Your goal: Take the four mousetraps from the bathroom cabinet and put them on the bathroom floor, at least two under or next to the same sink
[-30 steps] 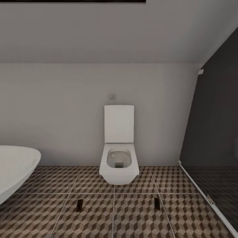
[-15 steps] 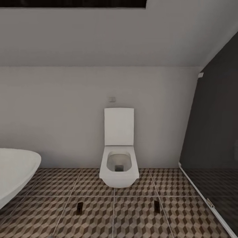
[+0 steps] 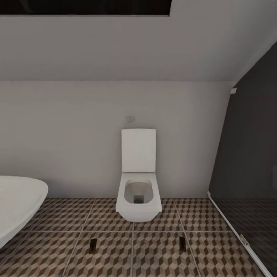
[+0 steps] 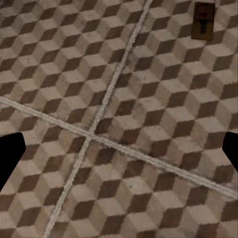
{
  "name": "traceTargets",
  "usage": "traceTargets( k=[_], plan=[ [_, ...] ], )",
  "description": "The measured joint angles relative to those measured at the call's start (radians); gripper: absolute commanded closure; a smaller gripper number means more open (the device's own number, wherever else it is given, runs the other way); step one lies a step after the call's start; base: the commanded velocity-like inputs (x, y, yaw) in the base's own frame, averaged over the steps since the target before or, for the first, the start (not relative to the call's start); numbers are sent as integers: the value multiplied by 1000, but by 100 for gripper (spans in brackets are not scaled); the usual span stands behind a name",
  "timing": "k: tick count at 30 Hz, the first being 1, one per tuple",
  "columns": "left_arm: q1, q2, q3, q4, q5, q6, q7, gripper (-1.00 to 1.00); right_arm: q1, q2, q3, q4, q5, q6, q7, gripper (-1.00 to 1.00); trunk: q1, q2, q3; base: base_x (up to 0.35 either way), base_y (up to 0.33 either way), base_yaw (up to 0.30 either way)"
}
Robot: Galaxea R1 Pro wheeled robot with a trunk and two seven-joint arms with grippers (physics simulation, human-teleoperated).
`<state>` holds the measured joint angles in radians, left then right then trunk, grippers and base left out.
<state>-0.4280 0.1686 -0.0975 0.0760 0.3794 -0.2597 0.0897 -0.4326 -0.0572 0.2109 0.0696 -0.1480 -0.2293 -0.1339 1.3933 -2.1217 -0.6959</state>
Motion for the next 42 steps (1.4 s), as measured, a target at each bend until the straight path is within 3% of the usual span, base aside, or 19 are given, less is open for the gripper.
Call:
traceTargets(
  k=[42],
  plan=[
    [0, -1, 0, 0, 0, 3, 2, -100, 0, 0, 0, 0, 0, 0, 0, -100, -161, 294, 132, 0, 0, 0]
  ],
)
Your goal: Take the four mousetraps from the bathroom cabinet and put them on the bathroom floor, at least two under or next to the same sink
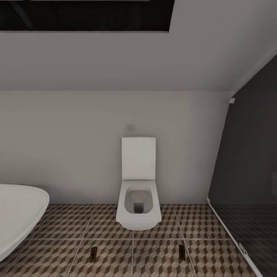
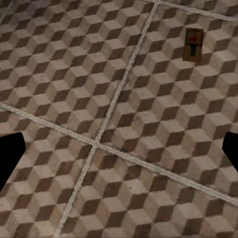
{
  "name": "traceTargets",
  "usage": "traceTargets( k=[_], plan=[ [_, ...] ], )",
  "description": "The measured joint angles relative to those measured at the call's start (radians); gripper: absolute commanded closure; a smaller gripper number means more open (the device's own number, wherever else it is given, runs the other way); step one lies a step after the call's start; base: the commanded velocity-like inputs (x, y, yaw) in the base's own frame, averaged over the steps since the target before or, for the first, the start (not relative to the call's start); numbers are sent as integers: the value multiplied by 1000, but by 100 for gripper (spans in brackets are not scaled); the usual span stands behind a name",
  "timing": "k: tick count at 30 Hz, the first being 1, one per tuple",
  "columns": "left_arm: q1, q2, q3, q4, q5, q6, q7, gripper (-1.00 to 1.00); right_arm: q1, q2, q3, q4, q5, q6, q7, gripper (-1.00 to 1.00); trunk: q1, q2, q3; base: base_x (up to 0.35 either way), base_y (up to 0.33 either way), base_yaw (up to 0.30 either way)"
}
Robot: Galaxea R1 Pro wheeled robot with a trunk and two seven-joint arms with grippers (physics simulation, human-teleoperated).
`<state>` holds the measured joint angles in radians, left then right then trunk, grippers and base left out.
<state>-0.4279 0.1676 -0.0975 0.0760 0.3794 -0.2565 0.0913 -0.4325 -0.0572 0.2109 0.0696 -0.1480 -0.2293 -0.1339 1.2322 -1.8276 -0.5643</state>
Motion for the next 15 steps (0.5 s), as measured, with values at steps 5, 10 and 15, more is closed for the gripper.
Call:
traceTargets(
  k=[5, 10, 15],
  plan=[
    [0, 0, 0, 0, 0, -2, 0, -100, 0, 0, 0, 0, 0, 0, 0, -100, -19, 35, 16, 0, 0, 0],
    [1, 0, 0, 0, 0, -5, 0, -100, 0, 0, 0, 0, 0, 0, 0, -100, -38, 70, 31, 0, 0, 0],
    [5, 0, 0, 0, 0, -7, 0, -100, 0, 0, 0, 0, 0, 0, 0, -100, -58, 105, 47, 0, 0, 0]
  ],
)
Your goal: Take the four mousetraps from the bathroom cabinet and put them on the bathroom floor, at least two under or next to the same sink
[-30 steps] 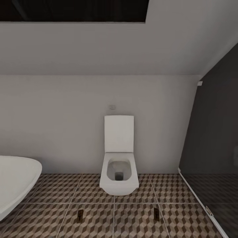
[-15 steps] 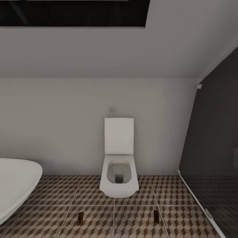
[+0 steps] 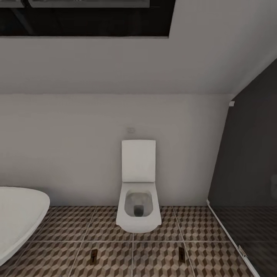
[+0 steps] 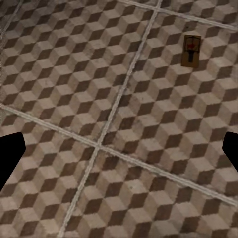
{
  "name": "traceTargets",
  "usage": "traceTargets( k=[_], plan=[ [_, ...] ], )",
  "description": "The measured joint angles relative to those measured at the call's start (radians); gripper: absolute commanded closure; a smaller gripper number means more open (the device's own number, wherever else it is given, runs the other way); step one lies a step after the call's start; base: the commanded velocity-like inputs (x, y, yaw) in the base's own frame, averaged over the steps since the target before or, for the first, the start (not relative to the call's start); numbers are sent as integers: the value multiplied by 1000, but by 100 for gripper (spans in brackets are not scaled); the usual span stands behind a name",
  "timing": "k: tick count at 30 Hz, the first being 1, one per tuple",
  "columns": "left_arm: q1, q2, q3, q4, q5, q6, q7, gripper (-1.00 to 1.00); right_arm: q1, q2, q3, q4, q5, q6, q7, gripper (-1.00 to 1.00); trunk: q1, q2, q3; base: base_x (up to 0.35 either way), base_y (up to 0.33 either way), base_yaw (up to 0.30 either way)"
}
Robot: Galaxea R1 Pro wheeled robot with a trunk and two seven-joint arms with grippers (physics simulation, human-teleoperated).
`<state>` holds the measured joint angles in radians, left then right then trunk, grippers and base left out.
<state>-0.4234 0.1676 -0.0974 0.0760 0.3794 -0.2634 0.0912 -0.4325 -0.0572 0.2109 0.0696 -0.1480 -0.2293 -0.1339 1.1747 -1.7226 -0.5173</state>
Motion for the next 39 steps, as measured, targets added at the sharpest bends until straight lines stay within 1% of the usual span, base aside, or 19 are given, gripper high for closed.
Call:
traceTargets(
  k=[6, 15, 28, 39],
  plan=[
    [3, 1, 0, 0, 0, 2, 0, -100, 0, 0, 0, 0, 0, 0, 0, -100, -23, 42, 19, 0, 0, 0],
    [5, -7, 0, 0, 0, 6, 0, -100, 0, 0, 0, 0, 0, 0, 0, -100, -58, 105, 47, 0, 0, 0],
    [5, -11, 0, 0, -2, 7, -1, -100, 0, 0, 0, 0, 0, 0, 0, -100, -107, 196, 88, 0, 0, 0],
    [5, -14, 0, 0, -1, 7, -5, -100, 0, 0, 0, 0, 0, 0, 0, -100, -107, 196, 88, 0, 0, 0]
  ],
)
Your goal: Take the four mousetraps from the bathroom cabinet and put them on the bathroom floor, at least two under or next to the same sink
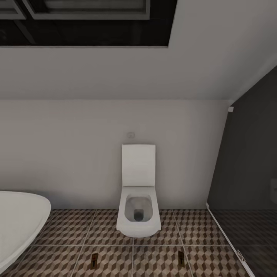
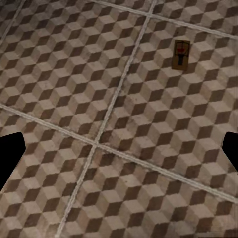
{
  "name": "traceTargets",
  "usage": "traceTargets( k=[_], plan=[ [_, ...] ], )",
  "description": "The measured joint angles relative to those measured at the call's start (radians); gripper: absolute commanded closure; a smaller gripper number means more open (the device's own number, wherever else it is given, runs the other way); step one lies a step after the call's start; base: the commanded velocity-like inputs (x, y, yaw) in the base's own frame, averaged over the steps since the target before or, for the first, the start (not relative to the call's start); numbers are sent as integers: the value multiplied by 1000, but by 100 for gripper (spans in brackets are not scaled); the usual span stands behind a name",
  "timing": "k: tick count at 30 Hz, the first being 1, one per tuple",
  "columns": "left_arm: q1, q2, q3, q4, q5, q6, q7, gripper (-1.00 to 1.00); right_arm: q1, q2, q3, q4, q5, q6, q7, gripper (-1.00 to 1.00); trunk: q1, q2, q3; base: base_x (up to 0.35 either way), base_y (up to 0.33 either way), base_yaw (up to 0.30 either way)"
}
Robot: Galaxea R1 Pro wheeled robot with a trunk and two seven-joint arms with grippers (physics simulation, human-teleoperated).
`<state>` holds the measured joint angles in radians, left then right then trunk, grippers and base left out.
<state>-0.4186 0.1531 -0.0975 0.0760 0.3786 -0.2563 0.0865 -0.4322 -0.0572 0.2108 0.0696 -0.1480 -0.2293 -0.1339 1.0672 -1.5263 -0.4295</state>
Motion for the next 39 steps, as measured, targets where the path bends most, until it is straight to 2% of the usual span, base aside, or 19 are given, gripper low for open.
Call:
traceTargets(
  k=[8, 28, 32, 39],
  plan=[
    [0, -24, 1, 0, 0, 2, -3, -100, 0, 0, 0, 0, 0, 0, 0, -100, 0, 0, 0, 0, 0, 0],
    [9, -168, 1, 0, 0, 5, -7, -100, 0, 0, 0, 0, 0, 0, 0, -100, 0, 0, 0, 0, 0, 0],
    [10, -184, 1, 0, 0, 5, -7, -100, 0, 0, 0, 0, 0, 0, 0, -100, 0, 0, 0, 0, 0, 0],
    [11, -190, 2, 0, 1, 5, -6, -100, 0, 0, 0, 0, 0, 0, 0, -100, 0, 0, 0, 0, 0, 0]
  ],
)
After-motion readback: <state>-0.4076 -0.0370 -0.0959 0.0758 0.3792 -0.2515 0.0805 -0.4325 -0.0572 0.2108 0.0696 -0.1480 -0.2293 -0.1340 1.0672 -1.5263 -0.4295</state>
